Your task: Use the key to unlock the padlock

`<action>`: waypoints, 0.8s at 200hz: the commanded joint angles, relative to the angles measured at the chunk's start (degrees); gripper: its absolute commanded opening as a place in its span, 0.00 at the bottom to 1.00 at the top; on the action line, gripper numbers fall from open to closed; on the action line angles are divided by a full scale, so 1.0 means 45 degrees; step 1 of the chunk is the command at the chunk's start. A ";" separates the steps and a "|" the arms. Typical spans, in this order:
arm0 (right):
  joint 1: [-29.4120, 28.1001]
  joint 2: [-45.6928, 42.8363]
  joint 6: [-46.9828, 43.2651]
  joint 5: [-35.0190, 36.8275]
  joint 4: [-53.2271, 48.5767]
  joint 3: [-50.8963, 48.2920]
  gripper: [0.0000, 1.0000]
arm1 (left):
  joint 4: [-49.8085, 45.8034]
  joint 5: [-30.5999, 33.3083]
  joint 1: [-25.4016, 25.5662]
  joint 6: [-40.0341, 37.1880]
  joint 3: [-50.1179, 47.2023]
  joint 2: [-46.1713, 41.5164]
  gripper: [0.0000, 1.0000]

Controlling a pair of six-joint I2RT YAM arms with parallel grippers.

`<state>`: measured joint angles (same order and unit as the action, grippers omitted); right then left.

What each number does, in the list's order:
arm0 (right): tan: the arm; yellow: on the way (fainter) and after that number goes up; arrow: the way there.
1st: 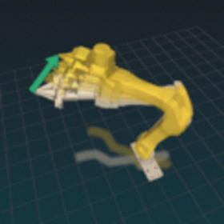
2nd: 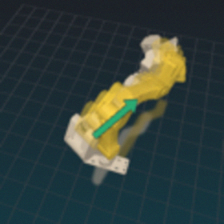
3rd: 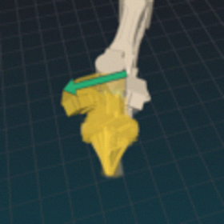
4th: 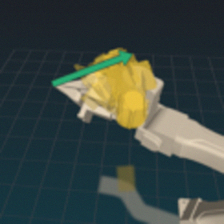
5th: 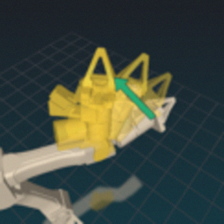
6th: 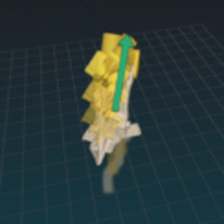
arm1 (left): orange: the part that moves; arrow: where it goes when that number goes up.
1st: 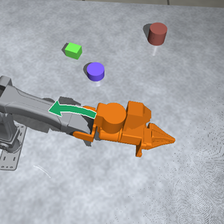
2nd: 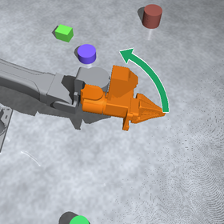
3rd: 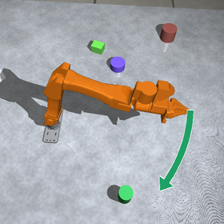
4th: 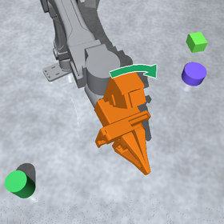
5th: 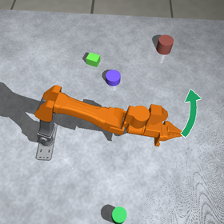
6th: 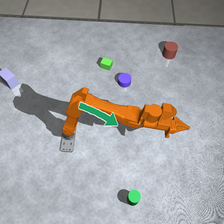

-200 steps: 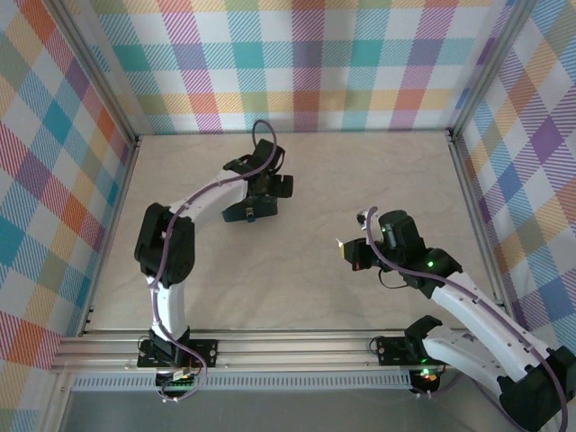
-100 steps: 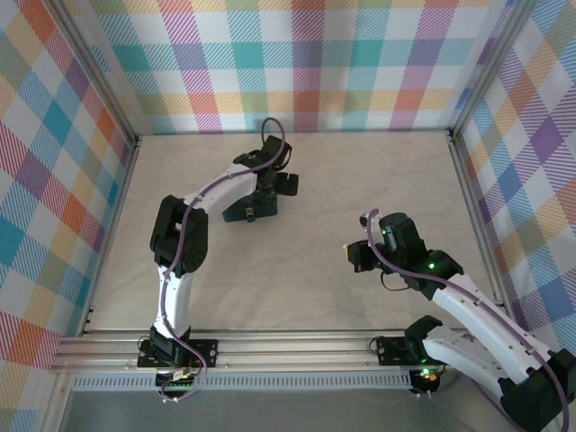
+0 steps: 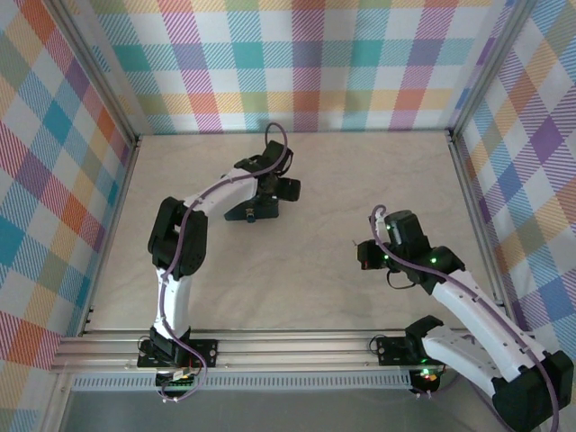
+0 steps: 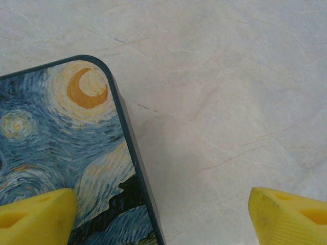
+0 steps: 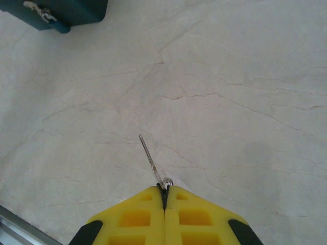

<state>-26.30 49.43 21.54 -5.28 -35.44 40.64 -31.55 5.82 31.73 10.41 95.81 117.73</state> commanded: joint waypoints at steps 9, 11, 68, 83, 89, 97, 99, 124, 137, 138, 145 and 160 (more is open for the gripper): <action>0.0939 -0.0246 -0.0129 -0.1085 -0.0424 0.0460 0.03 | -0.0334 -0.0722 0.0534 0.0160 -0.0958 -0.0748 0.87; 0.1053 -0.0245 -0.0110 -0.1194 -0.0400 0.0443 0.03 | -0.0313 -0.0727 0.0569 0.0174 -0.1003 -0.0781 0.87; 0.2494 -0.0444 -0.0103 -0.2820 -0.0407 0.0324 0.03 | -0.0104 -0.0459 0.1718 0.0514 -0.2234 -0.1758 0.88; 0.2613 -0.0550 -0.0153 -0.2763 -0.0533 0.0304 0.03 | 0.0065 -0.0552 0.2040 0.0722 -0.2675 -0.2051 0.88; 0.2637 -0.0551 -0.0197 -0.2721 -0.0590 0.0319 0.03 | 0.0053 -0.0508 0.2186 0.0793 -0.2804 -0.2164 0.88; 0.2679 -0.0569 -0.0209 -0.2632 -0.0701 0.0370 0.03 | 0.0031 -0.0464 0.2424 0.0829 -0.2949 -0.2305 0.88; 0.2695 -0.0568 -0.0215 -0.2610 -0.0738 0.0389 0.03 | 0.0012 -0.0452 0.2496 0.0825 -0.2975 -0.2337 0.88; 0.2721 -0.0772 -0.0162 -0.2281 -0.1105 0.0708 0.03 | -0.0440 0.0181 0.3264 0.0732 -0.3306 -0.2860 0.88; 0.2721 -0.0883 -0.0177 -0.2165 -0.1196 0.0842 0.03 | -0.0414 0.0127 0.3508 0.0923 -0.3579 -0.3142 0.88; 0.2721 -0.0885 -0.0177 -0.2166 -0.1211 0.0846 0.03 | -0.0393 0.0100 0.3532 0.0945 -0.3587 -0.3168 0.88; 0.2721 -0.0913 -0.0163 -0.2167 -0.1228 0.0923 0.03 | -0.0227 -0.0094 0.3627 0.1113 -0.3756 -0.3311 0.88; 0.2721 -0.0945 -0.0095 -0.2222 -0.1248 0.1064 0.03 | 0.0111 -0.0476 0.3801 0.1488 -0.3993 -0.3476 0.88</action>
<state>-14.26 46.11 21.56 -15.42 -39.51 42.54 -31.14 5.54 47.44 13.76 79.72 105.10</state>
